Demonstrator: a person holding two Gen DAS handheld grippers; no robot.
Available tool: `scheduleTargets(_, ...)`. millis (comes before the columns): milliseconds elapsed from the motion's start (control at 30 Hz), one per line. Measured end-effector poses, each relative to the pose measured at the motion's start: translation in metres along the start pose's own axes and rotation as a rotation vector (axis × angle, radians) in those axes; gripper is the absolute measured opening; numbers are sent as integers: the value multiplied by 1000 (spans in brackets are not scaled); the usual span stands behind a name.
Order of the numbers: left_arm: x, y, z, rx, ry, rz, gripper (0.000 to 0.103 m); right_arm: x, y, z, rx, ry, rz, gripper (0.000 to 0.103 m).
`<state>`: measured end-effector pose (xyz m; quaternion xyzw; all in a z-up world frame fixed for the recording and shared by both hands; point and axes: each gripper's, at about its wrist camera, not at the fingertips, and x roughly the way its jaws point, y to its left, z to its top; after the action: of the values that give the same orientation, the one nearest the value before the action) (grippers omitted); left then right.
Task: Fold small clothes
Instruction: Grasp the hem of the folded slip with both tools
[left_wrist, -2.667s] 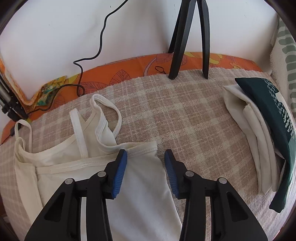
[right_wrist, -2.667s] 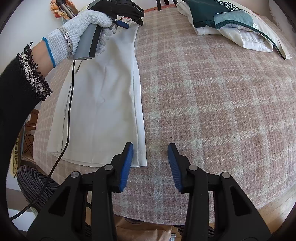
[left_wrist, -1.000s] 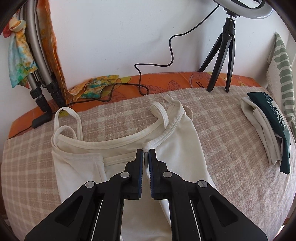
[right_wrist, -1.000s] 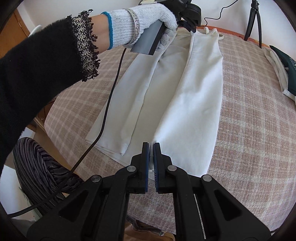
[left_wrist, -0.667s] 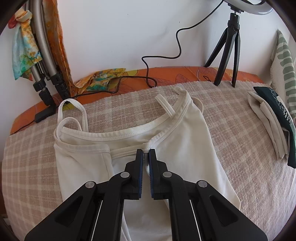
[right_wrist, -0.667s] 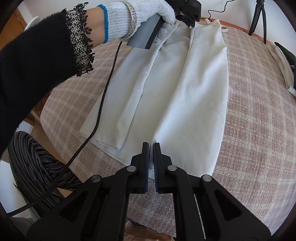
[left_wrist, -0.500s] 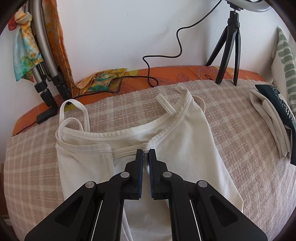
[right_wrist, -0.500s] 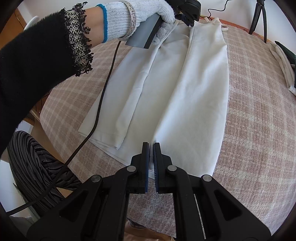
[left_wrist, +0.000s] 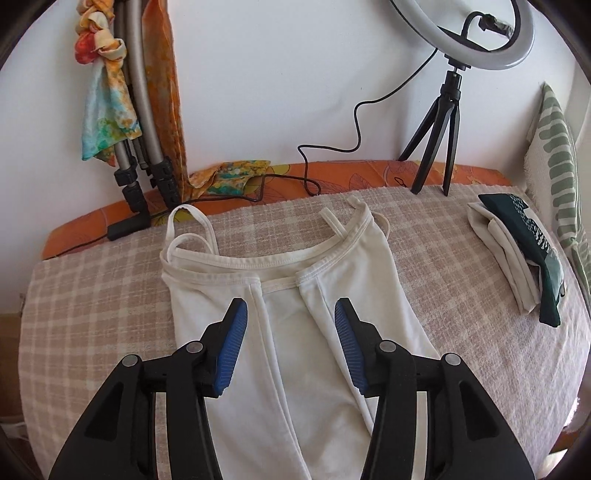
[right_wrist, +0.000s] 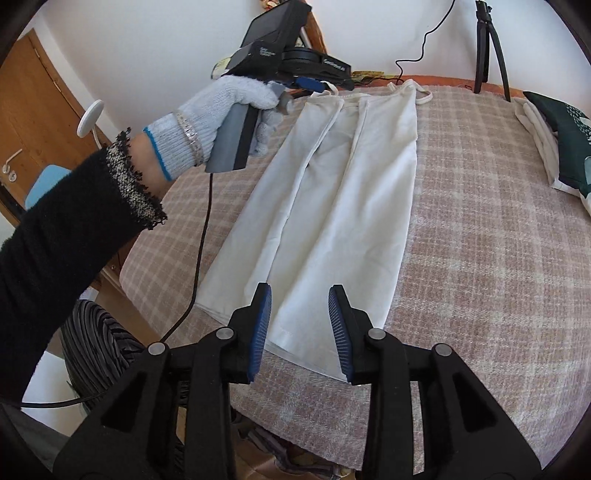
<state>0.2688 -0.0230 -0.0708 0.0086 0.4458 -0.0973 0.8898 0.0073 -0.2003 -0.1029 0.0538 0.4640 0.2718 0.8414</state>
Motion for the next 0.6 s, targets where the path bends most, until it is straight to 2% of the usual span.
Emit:
scheduleTargets(100, -30, 14, -27, -8, -2, -15, 48, -4, -21, -2, 66, 0, -31, 35)
scheduleTargets(233, -60, 33, -79, -44, 34, -65, 48, 2, -39, -9, 123, 45, -31, 35)
scheduleTargets(533, -104, 53, -198, -181, 167, -223, 49, 18, -41, -22, 108, 113, -42, 35)
scheduleTargets(600, -110, 54, -217, -214, 190, -268, 49, 20, -44, -25, 116, 120, -46, 43)
